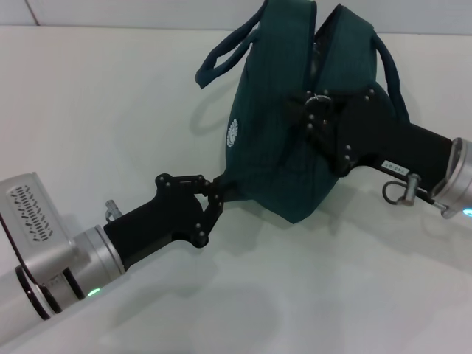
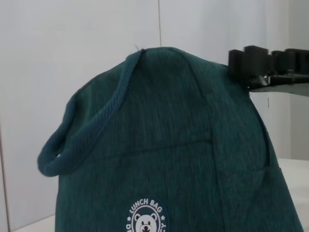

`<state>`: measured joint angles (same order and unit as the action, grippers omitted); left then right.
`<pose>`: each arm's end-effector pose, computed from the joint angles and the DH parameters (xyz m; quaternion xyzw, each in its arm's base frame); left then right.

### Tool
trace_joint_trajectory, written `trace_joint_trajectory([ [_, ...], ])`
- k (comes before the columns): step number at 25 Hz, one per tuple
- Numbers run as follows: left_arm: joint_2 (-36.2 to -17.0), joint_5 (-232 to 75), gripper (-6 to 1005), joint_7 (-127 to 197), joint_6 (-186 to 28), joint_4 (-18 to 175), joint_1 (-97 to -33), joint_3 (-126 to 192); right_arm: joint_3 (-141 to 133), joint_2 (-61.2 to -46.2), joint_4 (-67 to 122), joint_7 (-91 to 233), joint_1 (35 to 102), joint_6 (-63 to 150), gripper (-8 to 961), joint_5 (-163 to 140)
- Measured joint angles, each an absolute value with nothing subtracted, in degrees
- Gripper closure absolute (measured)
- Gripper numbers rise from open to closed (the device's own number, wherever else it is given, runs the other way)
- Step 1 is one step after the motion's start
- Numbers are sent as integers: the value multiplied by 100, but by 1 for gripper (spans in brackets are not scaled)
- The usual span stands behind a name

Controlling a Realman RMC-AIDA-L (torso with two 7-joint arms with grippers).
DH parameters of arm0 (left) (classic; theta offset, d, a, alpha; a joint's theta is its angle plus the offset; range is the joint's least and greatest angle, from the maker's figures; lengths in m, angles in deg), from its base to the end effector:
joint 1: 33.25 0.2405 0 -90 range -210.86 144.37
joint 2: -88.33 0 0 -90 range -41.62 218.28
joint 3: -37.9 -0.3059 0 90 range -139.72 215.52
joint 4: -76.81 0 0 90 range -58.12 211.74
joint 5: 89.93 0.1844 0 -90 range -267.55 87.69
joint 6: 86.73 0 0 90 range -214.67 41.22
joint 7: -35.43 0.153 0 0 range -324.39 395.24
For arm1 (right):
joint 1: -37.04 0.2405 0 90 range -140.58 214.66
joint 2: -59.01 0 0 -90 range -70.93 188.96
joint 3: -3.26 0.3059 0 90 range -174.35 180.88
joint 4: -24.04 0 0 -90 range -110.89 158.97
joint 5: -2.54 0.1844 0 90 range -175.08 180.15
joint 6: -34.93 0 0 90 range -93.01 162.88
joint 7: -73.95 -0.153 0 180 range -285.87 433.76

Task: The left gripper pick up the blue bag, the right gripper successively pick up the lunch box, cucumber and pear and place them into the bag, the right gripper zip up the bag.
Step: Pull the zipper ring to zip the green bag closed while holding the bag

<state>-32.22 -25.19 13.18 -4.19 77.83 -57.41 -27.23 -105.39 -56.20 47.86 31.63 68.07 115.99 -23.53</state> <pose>-0.3065 0.2687 -0.1006 -0.8895 -0.1147 -0.3256 0.2994 0.2042 0.3284 -0.0648 -0.8742 0.0486 0.4529 0.1684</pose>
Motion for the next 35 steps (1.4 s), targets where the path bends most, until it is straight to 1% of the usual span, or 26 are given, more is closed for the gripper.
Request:
trace_joint_trajectory([
  [1, -3221, -2519, 944, 1318, -424, 7783, -5741, -2723, -10531, -5608, 4799, 3087, 6800, 11613, 899, -2402],
  [6, -3217, -2517, 943, 1319, -454, 7787, -5764, -2723, -10525, -5502, 4843, 2606, 6819, 11639, 758, -2751],
  [12, -3204, -2512, 940, 1319, -454, 7787, -5786, -2723, -10437, -5347, 4959, 2282, 6747, 11725, 524, -2871],
  [14, -3202, -2510, 939, 1319, -454, 7787, -5768, -2722, -10384, -5242, 5111, 2073, 6660, 11724, 509, -2922],
  [18, -3200, -2497, 937, 1319, -456, 7787, -5781, -2723, -10336, -4986, 5405, 1440, 6562, 11690, 480, -3183],
  [19, -3199, -2497, 937, 1319, -459, 7787, -5788, -2723, -10286, -4937, 5450, 1283, 6554, 11691, 472, -3292],
  [21, -3199, -2498, 935, 1319, -459, 7790, -5793, -2722, -10091, -4898, 5507, 1044, 6549, 11696, 457, -3585],
  [24, -3199, -2505, 934, 1319, -459, 7792, -5798, -2723, -9684, -4942, 5557, 863, 6521, 11698, 451, -4127],
  [26, -3198, -2505, 933, 1319, -459, 7794, -5814, -2722, -9365, -5008, 5660, 875, 6441, 11763, 452, -4500],
  [28, -3199, -2505, 932, 1319, -471, 7795, -5843, -2723, -9067, -5088, 5823, 910, 6322, 11836, 453, -4836],
  [33, -3204, -2522, 929, 1319, -525, 7795, -5856, -2722, -8288, -5362, 6185, 914, 6108, 11863, 456, -5679],
  [35, -3206, -2527, 928, 1319, -533, 7780, -5857, -2723, -8069, -5434, 6318, 910, 6018, 11863, 505, -5902],
])
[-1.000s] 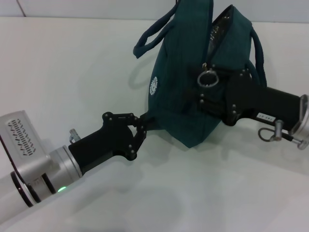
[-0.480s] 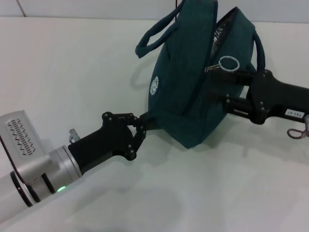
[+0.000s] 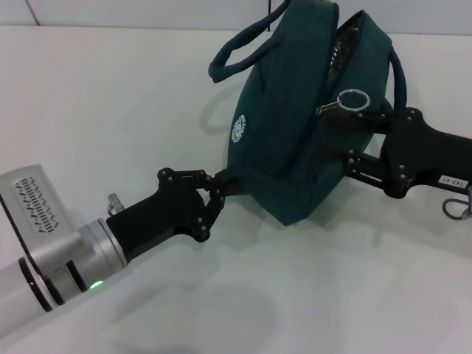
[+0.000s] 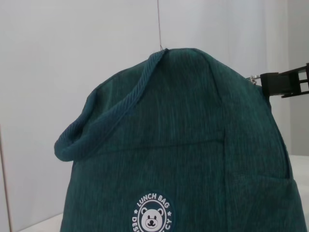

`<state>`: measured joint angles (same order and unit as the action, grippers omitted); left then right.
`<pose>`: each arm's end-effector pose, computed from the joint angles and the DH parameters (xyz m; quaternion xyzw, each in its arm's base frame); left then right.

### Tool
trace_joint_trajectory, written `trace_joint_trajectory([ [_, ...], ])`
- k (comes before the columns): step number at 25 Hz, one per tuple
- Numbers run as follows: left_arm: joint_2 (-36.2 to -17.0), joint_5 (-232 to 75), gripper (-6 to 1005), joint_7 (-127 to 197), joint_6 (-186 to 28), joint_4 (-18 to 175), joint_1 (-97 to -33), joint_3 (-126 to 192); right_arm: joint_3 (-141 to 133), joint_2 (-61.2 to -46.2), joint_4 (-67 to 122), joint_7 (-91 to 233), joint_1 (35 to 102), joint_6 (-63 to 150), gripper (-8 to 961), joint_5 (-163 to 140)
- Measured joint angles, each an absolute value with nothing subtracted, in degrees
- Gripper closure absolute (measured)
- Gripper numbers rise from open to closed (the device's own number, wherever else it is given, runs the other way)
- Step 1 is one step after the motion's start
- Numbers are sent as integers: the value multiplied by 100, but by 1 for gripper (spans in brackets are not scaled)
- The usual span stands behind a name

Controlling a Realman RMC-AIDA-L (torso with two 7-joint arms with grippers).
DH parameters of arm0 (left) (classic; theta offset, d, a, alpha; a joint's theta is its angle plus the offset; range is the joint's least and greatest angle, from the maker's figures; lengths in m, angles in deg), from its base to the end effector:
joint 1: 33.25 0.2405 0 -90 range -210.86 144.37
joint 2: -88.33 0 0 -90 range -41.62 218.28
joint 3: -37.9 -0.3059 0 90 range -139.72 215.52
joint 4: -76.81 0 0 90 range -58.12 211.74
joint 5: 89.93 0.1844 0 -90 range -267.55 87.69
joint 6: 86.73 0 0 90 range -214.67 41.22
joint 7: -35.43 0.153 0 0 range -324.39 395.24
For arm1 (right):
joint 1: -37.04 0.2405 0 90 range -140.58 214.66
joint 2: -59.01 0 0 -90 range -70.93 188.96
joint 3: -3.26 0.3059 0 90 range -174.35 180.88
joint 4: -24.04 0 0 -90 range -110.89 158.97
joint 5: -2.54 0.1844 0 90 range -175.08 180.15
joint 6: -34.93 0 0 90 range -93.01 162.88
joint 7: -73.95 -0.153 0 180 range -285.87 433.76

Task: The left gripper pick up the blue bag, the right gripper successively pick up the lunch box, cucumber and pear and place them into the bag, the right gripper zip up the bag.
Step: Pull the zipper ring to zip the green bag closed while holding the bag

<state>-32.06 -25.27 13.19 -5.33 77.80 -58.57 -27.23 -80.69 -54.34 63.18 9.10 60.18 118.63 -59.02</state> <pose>-0.3046 0.2763 -0.1007 -0.8924 -0.1095 -0.3191 0.2996 0.2328 0.3129 -0.0288 -0.9103 0.0833 0.3882 0.1174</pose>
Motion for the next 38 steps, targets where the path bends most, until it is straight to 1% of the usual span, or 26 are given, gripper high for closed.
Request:
trace_joint_trajectory([
  [1, -3206, -2527, 927, 1319, -533, 7780, -5857, -2723, -7959, -5460, 6401, 913, 5951, 11863, 529, -5987],
  [6, -3215, -2539, 925, 1319, -535, 7792, -5856, -2723, -7759, -5488, 6790, 941, 5737, 11863, 528, -6081],
  [11, -3216, -2542, 922, 1310, -535, 7796, -5856, -2723, -7575, -5590, 6849, 1138, 5671, 11839, 526, -6085],
  [13, -3217, -2542, 921, 1311, -535, 7796, -5855, -2722, -7479, -5605, 6850, 1186, 5642, 11849, 525, -6086],
  [23, -3217, -2543, 916, 1313, -536, 7795, -5890, -2720, -7272, -5598, 6813, 1177, 5605, 11537, 521, -6093],
  [38, -3216, -2541, 908, 1315, -606, 7779, -5970, -2693, -7315, -5603, 6857, 624, 5827, 11408, 519, -6786],
])
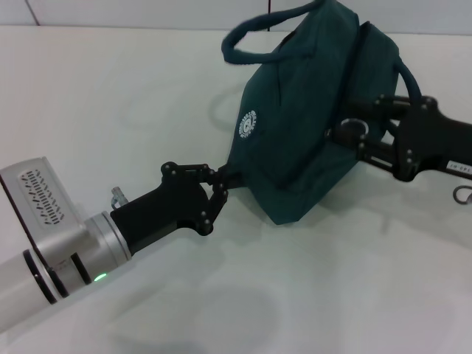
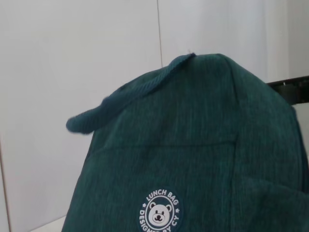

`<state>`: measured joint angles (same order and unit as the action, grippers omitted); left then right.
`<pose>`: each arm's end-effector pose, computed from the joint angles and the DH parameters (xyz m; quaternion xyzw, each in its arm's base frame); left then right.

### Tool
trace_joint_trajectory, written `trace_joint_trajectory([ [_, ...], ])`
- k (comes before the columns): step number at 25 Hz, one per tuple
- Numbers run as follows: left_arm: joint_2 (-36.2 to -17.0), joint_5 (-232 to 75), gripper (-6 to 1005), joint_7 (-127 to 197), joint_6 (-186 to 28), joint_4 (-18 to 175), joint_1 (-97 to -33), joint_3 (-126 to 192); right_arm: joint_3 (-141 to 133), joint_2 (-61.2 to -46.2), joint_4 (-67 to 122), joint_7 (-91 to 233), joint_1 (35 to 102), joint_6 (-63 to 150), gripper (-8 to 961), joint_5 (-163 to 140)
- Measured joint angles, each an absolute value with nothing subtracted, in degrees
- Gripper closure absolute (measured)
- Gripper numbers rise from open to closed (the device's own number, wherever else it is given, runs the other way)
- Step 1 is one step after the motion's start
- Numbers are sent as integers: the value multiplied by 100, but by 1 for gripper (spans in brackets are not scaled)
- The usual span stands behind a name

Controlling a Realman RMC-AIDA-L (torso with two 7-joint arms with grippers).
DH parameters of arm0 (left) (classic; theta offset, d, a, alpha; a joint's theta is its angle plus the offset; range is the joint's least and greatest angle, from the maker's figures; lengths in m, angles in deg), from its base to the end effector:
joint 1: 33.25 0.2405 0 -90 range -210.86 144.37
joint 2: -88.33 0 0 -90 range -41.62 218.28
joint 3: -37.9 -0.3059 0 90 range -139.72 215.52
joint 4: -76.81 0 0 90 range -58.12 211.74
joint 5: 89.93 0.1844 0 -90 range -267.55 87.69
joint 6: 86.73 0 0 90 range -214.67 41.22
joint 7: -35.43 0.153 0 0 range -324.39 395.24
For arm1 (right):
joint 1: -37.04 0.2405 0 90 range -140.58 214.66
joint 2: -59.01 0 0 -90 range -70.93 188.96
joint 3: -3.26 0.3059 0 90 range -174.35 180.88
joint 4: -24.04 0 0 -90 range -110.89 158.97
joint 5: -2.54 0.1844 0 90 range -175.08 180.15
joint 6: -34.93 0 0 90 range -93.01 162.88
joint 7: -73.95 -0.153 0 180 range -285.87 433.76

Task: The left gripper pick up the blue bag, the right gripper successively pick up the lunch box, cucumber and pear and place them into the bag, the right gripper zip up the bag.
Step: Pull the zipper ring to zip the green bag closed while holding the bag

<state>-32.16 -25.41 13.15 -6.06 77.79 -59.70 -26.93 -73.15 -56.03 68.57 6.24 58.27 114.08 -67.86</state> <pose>-0.3003 0.2834 -0.1015 -0.8929 -0.1052 -0.3183 0.3005 0.2424 0.3232 -0.0235 -0.9163 0.0904 0.3501 0.1721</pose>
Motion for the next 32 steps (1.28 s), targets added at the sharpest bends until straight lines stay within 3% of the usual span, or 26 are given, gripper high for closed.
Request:
trace_joint_trajectory([
  [16, -3226, -2542, 899, 1319, -605, 7752, -5930, -2687, -7191, -5437, 6990, 456, 5757, 11862, 526, -7062],
  [23, -3225, -2542, 895, 1317, -598, 7766, -5947, -2689, -6814, -5576, 7316, 452, 5666, 11780, 528, -7112],
  [32, -3225, -2543, 890, 1191, -409, 7787, -5962, -2687, -6738, -5587, 8092, -25, 5765, 11498, 527, -7690],
])
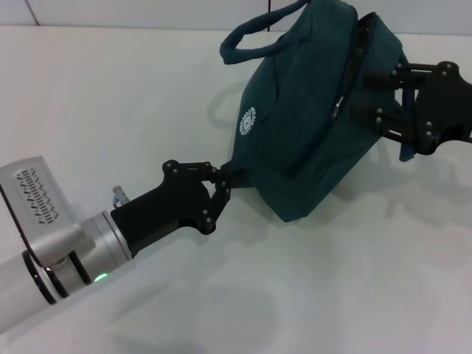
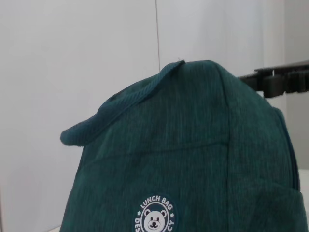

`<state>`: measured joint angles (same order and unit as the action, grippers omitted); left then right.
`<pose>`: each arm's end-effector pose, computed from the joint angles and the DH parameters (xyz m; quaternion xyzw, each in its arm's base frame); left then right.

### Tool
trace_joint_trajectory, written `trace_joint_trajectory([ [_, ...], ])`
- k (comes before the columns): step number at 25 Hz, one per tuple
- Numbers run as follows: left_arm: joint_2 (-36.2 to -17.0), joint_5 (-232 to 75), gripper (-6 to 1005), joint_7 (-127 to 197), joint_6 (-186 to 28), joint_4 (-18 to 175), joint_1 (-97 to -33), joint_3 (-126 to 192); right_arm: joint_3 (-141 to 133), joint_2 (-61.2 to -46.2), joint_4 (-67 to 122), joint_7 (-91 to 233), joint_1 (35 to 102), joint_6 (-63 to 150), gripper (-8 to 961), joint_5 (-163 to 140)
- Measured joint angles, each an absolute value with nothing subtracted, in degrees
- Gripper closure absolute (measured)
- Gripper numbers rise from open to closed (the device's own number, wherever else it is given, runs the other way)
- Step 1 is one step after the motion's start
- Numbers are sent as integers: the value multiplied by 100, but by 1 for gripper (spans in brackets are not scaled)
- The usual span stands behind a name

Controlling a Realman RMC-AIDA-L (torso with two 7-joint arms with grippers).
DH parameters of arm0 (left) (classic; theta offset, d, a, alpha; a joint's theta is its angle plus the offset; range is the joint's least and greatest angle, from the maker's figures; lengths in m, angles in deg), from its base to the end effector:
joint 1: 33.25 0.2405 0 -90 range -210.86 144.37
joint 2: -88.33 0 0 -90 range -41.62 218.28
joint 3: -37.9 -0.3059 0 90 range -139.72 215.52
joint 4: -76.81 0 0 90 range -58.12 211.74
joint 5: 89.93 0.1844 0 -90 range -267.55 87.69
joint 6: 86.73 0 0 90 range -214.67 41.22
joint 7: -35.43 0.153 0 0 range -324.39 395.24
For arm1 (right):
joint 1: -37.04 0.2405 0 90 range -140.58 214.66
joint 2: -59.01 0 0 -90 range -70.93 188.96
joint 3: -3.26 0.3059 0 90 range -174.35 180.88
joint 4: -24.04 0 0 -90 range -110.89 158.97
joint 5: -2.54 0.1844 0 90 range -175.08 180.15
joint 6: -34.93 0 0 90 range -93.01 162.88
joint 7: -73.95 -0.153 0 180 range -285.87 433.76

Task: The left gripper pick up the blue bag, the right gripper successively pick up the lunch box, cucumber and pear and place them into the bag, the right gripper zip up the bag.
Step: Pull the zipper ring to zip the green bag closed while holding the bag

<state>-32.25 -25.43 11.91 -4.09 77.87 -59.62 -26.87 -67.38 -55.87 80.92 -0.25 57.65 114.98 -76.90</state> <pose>-0.2956 0.2815 -0.0996 -0.8880 -0.1085 -0.3370 0.2933 0.2270 0.3310 0.0039 -0.9297 0.0381 0.3142 0.1882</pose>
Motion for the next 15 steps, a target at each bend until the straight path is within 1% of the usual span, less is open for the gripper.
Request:
trace_joint_trajectory([
  [14, -3226, -2821, 883, 937, 325, 7768, -5699, -2670, -6598, -5606, 8198, 78, 5852, 11514, 528, -7612],
  [15, -3226, -2834, 849, 919, 346, 7761, -5679, -2669, -6598, -5608, 8198, 83, 5870, 11512, 528, -7609],
])
